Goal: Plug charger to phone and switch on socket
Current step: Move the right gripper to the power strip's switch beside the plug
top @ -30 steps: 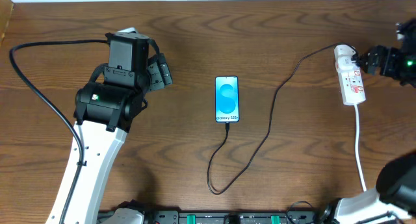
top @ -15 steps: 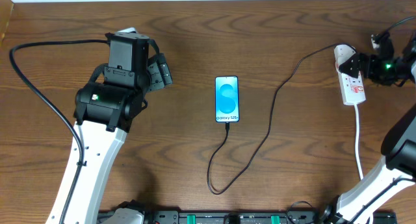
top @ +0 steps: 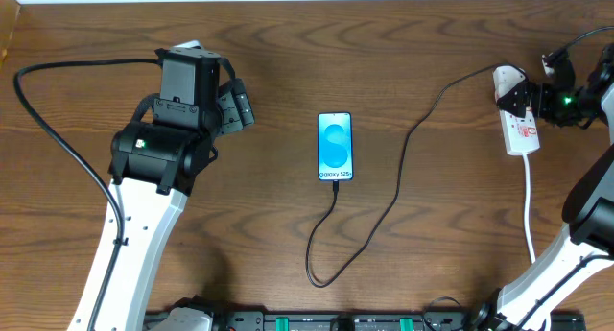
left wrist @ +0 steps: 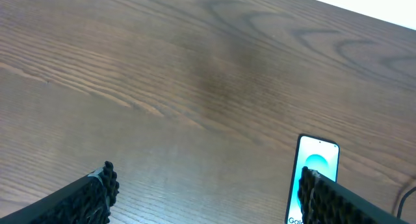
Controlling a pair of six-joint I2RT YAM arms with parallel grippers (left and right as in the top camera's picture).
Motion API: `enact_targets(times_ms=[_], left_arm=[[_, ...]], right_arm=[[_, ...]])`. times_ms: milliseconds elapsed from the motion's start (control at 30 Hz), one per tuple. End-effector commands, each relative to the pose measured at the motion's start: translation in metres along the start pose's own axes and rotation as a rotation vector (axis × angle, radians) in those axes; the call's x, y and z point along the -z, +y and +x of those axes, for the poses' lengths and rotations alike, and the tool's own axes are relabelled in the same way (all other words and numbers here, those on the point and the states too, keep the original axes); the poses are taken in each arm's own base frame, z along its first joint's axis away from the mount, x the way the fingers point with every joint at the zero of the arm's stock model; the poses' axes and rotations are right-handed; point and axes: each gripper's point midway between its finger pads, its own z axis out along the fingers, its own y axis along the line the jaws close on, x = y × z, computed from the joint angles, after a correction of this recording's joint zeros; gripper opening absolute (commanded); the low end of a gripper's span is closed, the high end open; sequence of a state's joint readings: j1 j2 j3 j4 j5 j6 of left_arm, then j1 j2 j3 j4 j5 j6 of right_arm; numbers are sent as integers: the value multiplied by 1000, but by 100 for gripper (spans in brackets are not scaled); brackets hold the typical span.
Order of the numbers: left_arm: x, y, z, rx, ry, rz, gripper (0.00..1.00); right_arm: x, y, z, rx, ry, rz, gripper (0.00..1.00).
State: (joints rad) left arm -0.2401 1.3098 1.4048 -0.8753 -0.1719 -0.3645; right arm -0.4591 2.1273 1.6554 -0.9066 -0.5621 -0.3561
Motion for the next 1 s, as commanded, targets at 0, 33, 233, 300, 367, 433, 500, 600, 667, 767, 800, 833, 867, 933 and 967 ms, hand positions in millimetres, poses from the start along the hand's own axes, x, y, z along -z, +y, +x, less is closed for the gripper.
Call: enact_targets(times_ms=[0,33,233,300,367,433,500,600,667,767,800,833,867,933,967], left_arm=[[2,3,-3,-12,-15,-18,90],[2,3,-3,-12,-15,-18,90],[2,3,-3,-12,-15,-18,90],[2,3,-3,-12,-15,-18,90],[2,3,-3,-12,-15,-18,90],[2,3,-3,-12,-15,-18,90],[2,3,-3,-12,-15,-18,90],[2,3,-3,-12,-15,-18,90],[2,3,-3,-12,-15,-18,90],[2,3,-3,-12,-15,-18,90],[2,3,-3,-12,-15,-18,90],[2,3,-3,-12,-15,-18,90],[2,3,-3,-12,-15,-18,90],[2,3,-3,-12,-15,-18,90],[2,3,-3,-12,-15,-18,90]], right_arm=[[2,3,-8,41,-21,-10,99],[2,2,-9,45,-26,-8,99],[2,0,-15,60,-50,1,99],[2,0,-17,66,-58,4,99],[2,-1,-18,68,-62,6,99],[1,-1,-18,69,-63,6,99],[0,-1,-17,70,-62,5,99],[-4,1,-17,80,-64,4,99],[-8,3,-17,86,-62,1,99],[-12,6,-15,92,-57,-2,99],[-12,6,-15,92,-55,-3,99],[-13,7,-14,92,-53,-4,99],[-14,7,-13,91,-51,-5,99],[-14,7,-12,88,-47,-7,99],[-15,7,-11,86,-46,-7,99]])
